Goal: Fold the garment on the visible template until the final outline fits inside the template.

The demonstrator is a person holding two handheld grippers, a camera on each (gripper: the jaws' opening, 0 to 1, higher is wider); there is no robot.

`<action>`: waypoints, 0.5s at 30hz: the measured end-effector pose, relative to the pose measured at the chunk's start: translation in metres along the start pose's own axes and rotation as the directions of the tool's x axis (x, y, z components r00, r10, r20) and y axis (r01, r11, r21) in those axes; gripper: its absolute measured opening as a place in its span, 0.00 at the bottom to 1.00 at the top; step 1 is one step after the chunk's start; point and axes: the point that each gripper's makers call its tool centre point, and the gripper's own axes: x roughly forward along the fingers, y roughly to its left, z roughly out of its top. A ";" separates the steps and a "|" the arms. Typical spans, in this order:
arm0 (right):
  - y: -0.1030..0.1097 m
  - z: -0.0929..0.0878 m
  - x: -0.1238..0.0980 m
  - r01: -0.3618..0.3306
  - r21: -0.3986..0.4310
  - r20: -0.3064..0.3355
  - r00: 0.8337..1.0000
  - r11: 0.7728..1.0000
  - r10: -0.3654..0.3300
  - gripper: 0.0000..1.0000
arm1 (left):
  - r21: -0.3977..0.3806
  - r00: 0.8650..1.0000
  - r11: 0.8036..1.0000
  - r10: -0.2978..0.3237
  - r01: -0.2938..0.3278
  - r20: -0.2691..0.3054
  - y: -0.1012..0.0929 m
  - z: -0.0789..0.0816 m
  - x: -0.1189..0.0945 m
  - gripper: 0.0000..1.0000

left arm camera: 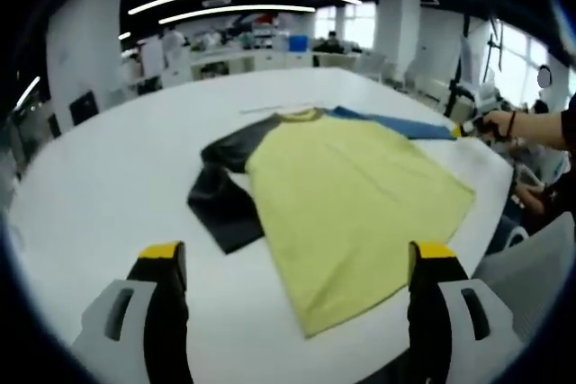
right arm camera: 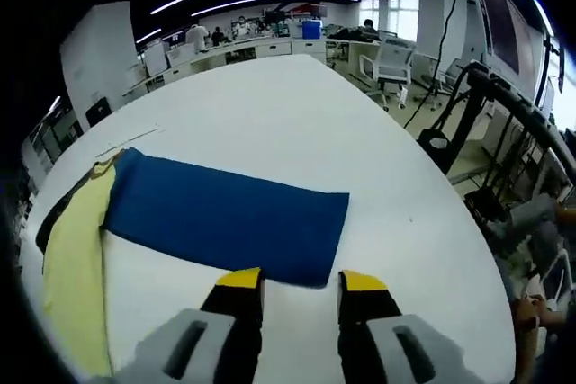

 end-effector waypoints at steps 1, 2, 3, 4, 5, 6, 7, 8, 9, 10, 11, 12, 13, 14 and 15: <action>-0.001 -0.002 0.001 0.005 0.013 -0.008 1.000 1.000 -0.005 0.27 | -0.003 1.000 1.000 -0.003 0.003 -0.001 -0.001 0.001 -0.001 0.99; 0.001 -0.002 0.000 0.001 0.019 -0.009 1.000 1.000 -0.001 0.27 | -0.004 1.000 1.000 -0.003 0.003 0.001 -0.001 0.001 -0.001 0.99; 0.002 -0.004 -0.001 0.004 0.027 -0.018 1.000 1.000 -0.004 0.27 | -0.006 1.000 1.000 0.000 0.000 0.003 -0.002 0.003 -0.003 0.99; 0.003 -0.003 -0.001 0.011 0.021 -0.014 1.000 1.000 -0.011 0.26 | -0.007 1.000 1.000 0.002 -0.002 0.005 -0.002 0.003 -0.003 0.98; 0.004 -0.002 -0.001 0.012 0.023 -0.011 1.000 1.000 -0.011 0.25 | -0.007 1.000 1.000 0.003 -0.003 0.005 -0.003 0.003 -0.004 0.98; 0.005 -0.001 -0.001 0.015 0.030 -0.009 1.000 0.999 -0.014 0.24 | -0.009 1.000 1.000 0.003 -0.003 0.007 -0.003 0.004 -0.005 0.98; 0.005 0.000 0.000 0.027 0.029 -0.005 1.000 0.999 -0.027 0.21 | -0.012 1.000 1.000 0.003 -0.003 0.009 -0.004 0.004 -0.006 0.99; 0.003 0.000 0.000 0.041 0.033 -0.007 0.999 0.999 -0.041 0.19 | -0.017 1.000 1.000 -0.002 0.002 0.017 -0.005 0.005 -0.007 0.99; 0.003 0.001 0.000 0.046 0.035 -0.006 0.999 0.998 -0.046 0.17 | -0.023 1.000 1.000 -0.006 0.006 0.020 -0.006 0.005 -0.008 0.99; 0.005 0.002 0.000 0.047 0.047 -0.008 0.999 0.998 -0.047 0.15 | -0.026 1.000 1.000 -0.006 0.007 0.022 -0.006 0.005 -0.009 0.99; 0.004 0.002 0.000 0.058 0.032 -0.016 0.998 0.998 -0.057 0.11 | -0.025 1.000 1.000 -0.004 0.004 0.023 -0.006 0.004 -0.010 0.99; 0.002 0.000 0.000 0.075 0.016 -0.035 0.997 0.997 -0.075 0.10 | -0.023 1.000 1.000 -0.002 0.003 0.022 -0.006 0.004 -0.011 0.99; 0.001 0.004 0.003 0.070 0.021 -0.031 0.997 0.997 -0.069 0.08 | -0.021 1.000 1.000 -0.002 0.003 0.019 -0.007 0.004 -0.012 0.99; 0.001 0.005 0.003 0.068 0.022 -0.032 0.997 0.997 -0.068 0.06 | -0.019 1.000 1.000 -0.003 0.003 0.012 -0.007 0.003 -0.013 0.99; 0.000 0.006 0.006 0.064 0.022 -0.032 0.997 0.998 -0.063 0.03 | -0.017 1.000 1.000 -0.002 0.002 0.009 -0.007 0.002 -0.013 0.99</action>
